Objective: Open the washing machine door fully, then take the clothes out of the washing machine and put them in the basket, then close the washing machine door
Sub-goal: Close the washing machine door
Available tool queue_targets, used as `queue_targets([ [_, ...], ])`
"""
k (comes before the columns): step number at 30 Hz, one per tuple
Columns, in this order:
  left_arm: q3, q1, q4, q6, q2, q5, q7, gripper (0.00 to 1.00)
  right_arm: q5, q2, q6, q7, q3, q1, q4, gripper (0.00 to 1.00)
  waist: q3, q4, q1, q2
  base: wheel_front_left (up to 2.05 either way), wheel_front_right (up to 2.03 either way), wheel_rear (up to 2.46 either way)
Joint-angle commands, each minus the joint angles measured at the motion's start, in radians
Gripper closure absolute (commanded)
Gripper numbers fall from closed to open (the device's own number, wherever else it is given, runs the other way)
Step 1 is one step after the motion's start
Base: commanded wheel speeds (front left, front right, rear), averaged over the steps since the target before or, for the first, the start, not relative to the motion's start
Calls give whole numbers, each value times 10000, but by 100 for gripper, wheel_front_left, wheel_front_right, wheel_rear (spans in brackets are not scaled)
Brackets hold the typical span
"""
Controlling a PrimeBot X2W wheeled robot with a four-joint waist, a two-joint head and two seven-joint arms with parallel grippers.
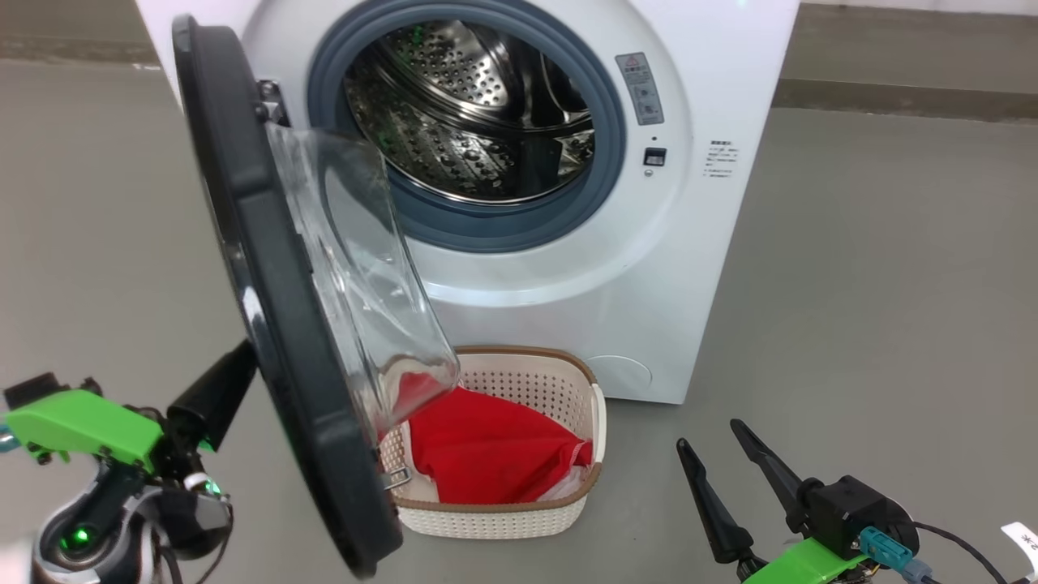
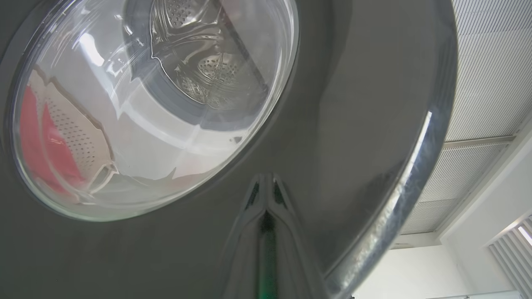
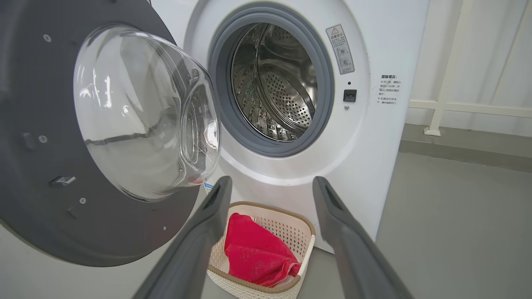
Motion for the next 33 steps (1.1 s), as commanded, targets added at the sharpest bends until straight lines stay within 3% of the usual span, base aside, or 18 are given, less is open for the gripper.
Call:
queue_targets([
  [1, 18, -92, -422, 28, 148, -152, -35, 100, -129, -5, 65, -65, 174, -407, -219, 0, 48, -162, 0, 0, 0, 0, 0],
  [15, -734, 253, -806, 110, 147, -833, -714, 100, -239, -5, 65, -65, 128, -516, -231, 0, 239, -701, 0, 0, 0, 0, 0],
  [28, -659, 431, -889, -71, 175, -933, -1126, 100, -247, -5, 65, -65, 94, -542, -233, 0, 298, -801, 0, 0, 0, 0, 0],
  [29, -658, 468, -943, -265, 279, -732, -1264, 89, -239, -5, 65, -65, 91, -538, -227, 0, 297, -797, 0, 0, 0, 0, 0],
  [30, -659, 521, -978, -483, 370, -505, -1440, 35, -231, -5, 65, -65, 91, -537, -221, 0, 294, -791, 0, 0, 0, 0, 0],
  [31, -665, 580, -991, -687, 429, -328, -1581, 0, -221, -5, 65, -65, 90, -538, -216, 0, 291, -787, 0, 0, 0, 0, 0],
  [33, -657, 723, -962, -989, 523, -7, -1859, 0, -203, -5, 65, -65, 82, -540, -207, 0, 277, -774, 0, 0, 0, 0, 0],
])
